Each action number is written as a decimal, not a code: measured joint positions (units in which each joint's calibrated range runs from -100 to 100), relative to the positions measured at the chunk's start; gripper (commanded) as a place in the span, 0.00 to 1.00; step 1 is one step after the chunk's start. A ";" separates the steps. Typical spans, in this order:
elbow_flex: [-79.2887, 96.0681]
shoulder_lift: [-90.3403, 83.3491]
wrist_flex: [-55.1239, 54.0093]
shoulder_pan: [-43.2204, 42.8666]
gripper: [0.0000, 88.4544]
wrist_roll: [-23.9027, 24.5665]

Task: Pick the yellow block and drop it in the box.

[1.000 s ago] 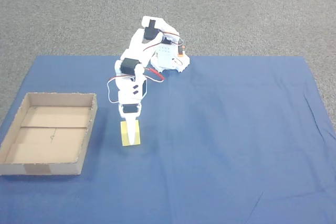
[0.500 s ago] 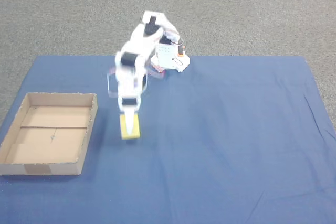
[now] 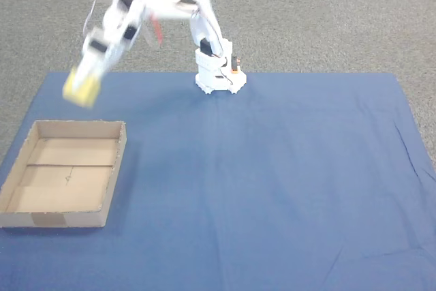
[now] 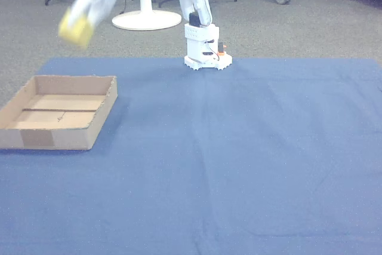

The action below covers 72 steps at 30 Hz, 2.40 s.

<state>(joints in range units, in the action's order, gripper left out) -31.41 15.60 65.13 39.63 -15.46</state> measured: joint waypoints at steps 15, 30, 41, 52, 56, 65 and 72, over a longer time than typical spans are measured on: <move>-10.66 29.50 -4.78 0.74 0.47 -4.10; 21.86 -42.63 3.45 -19.22 0.00 6.64; 114.70 -111.42 -7.84 -41.55 0.02 13.82; 130.34 -112.96 -16.85 -42.62 0.00 13.72; 130.34 -112.96 -16.85 -42.04 0.00 13.97; 130.34 -112.96 -16.85 -41.96 0.00 14.07; 130.34 -112.96 -16.85 -41.96 0.00 14.07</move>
<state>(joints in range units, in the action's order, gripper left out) 98.93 -97.36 48.28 -2.33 -1.39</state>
